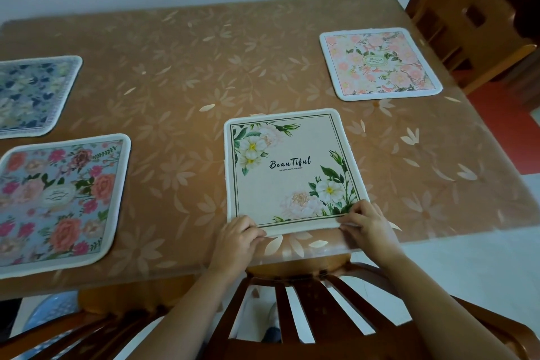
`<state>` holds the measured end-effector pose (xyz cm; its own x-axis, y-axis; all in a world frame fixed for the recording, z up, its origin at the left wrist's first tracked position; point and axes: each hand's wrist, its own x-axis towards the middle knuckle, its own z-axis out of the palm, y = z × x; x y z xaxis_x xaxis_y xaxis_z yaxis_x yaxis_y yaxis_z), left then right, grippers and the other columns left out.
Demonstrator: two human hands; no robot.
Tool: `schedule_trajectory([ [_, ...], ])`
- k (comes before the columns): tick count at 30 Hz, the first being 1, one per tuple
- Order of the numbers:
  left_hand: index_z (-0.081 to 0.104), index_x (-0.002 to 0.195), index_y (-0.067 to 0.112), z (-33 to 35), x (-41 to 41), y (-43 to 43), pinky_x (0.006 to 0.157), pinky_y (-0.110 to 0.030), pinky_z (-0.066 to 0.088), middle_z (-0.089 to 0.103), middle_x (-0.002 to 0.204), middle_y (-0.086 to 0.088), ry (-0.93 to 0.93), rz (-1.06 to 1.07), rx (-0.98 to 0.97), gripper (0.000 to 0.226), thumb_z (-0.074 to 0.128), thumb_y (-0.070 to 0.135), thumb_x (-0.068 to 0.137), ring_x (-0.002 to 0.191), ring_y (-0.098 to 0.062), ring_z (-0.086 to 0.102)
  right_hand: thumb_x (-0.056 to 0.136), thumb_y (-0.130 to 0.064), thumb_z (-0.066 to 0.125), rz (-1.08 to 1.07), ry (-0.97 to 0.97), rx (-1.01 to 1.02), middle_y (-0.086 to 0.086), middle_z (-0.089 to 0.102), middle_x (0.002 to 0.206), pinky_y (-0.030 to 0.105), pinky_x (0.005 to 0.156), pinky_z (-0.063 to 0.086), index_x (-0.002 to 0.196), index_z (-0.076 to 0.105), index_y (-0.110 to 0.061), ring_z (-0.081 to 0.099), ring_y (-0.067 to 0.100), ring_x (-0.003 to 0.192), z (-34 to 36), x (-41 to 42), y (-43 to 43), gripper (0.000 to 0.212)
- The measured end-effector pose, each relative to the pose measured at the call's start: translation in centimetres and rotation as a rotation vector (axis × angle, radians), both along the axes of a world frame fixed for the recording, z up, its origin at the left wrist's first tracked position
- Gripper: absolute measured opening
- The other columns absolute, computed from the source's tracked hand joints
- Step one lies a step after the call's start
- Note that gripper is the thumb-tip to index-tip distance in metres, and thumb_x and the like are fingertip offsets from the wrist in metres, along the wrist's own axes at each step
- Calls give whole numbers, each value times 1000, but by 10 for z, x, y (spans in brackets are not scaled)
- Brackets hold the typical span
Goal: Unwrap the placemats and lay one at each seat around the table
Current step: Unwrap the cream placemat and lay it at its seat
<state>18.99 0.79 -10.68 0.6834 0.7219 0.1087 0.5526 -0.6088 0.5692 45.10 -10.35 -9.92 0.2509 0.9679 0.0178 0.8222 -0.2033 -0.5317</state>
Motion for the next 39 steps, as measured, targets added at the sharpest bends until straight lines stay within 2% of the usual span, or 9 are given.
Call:
schedule_trajectory([
  [18, 67, 75, 8, -3, -1, 1, 59, -39, 49, 61, 74, -7, 7, -13, 13, 12, 73, -2, 71, 69, -24, 56, 65, -3, 78, -1, -31, 48, 15, 57, 82, 43, 65, 50, 79, 69, -10, 53, 33, 77, -8, 0, 1, 18],
  [22, 65, 77, 11, -1, 2, 2, 64, -42, 49, 58, 80, -6, 54, -24, 34, 10, 74, 7, 73, 76, -24, 54, 67, -11, 79, -10, -14, 62, 13, 57, 85, 44, 69, 51, 82, 71, -12, 53, 32, 81, -12, -7, 1, 17],
  [25, 67, 85, 14, -3, 4, 1, 77, -37, 44, 58, 93, -5, 64, 64, -1, 16, 74, 24, 75, 90, -23, 53, 68, -15, 78, -112, 168, 45, 8, 56, 91, 44, 80, 47, 82, 74, -16, 50, 26, 91, -12, -16, 10, 14],
  [27, 66, 99, 17, -7, 8, 2, 92, -41, 37, 57, 115, -7, 76, 105, -21, 25, 70, 30, 77, 111, -27, 48, 71, -16, 76, -109, 170, 19, 10, 57, 98, 48, 87, 46, 87, 74, -17, 50, 26, 98, -12, -20, 15, 17],
  [28, 62, 110, 19, -11, 12, 1, 101, -44, 29, 49, 131, -6, 109, 95, -42, 33, 66, 34, 80, 125, -28, 38, 73, -16, 75, -91, 159, 4, 11, 57, 103, 51, 90, 44, 92, 73, -18, 50, 28, 103, -12, -22, 16, 19],
  [30, 38, 135, 27, -19, 18, 1, 110, -46, 6, 13, 152, 2, 243, 41, -64, 52, 51, 45, 87, 140, -21, 1, 77, -15, 71, -53, 119, 7, 14, 56, 119, 55, 97, 38, 102, 69, -20, 46, 31, 116, -13, -27, 18, 25],
  [33, -5, 139, 38, -29, 20, 1, 108, -47, -12, -21, 148, 7, 427, 3, 1, 60, 26, 56, 91, 134, -15, -28, 87, -24, 60, -20, -5, -49, 6, 33, 146, 56, 109, 17, 124, 52, -30, 17, 29, 138, -21, -37, 24, 39],
  [36, -14, 136, 40, -30, 25, 2, 106, -49, -17, -22, 149, 6, 476, 12, 19, 58, 9, 63, 87, 133, -15, -30, 92, -46, 38, 28, -138, -236, -6, -7, 152, 52, 111, -6, 138, 14, -40, -21, 17, 135, -29, -43, 37, 52],
  [39, -15, 136, 41, -30, 33, 10, 103, -56, -16, -24, 149, 6, 511, 2, 33, 67, 3, 72, 79, 133, -17, -31, 87, -61, 26, 94, -242, -331, -5, -25, 146, 57, 109, -8, 137, -9, -40, -29, 22, 132, -29, -44, 55, 63],
])
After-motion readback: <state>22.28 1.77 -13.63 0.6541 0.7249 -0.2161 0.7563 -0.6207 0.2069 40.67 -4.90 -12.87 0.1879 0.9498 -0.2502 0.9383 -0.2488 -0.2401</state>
